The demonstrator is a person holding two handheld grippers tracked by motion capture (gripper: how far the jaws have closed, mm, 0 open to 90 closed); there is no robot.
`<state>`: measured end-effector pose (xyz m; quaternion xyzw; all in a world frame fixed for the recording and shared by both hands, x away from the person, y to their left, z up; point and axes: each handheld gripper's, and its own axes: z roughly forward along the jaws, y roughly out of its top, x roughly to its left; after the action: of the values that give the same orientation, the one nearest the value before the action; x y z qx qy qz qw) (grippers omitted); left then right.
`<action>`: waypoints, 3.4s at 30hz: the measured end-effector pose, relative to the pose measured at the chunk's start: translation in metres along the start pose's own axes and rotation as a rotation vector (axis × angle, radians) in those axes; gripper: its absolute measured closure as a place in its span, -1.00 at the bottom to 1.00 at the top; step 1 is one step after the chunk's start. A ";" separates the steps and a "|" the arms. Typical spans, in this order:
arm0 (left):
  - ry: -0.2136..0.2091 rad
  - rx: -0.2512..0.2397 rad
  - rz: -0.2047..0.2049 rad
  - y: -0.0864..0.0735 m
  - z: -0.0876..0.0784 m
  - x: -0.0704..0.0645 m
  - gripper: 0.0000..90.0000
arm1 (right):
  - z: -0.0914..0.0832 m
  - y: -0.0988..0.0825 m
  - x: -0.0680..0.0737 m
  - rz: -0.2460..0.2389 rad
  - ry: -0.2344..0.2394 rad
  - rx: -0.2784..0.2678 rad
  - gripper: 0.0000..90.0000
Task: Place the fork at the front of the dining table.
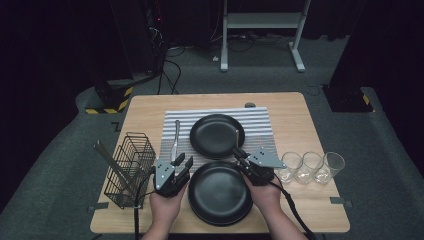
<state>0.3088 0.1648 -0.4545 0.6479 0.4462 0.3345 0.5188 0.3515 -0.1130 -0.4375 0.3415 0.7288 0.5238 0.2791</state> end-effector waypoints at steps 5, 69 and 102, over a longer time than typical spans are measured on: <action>0.030 0.048 0.005 -0.016 -0.004 0.011 0.42 | -0.002 -0.001 -0.004 0.009 -0.008 0.003 0.89; 0.036 0.459 0.032 -0.079 -0.001 0.038 -0.09 | 0.011 -0.015 -0.050 0.082 -0.198 0.121 0.88; 0.012 0.461 0.045 -0.079 -0.001 0.038 -0.12 | 0.035 -0.032 -0.058 0.127 -0.209 0.215 0.88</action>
<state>0.3040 0.2049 -0.5321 0.7572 0.4993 0.2390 0.3468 0.4070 -0.1460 -0.4756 0.4675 0.7246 0.4210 0.2813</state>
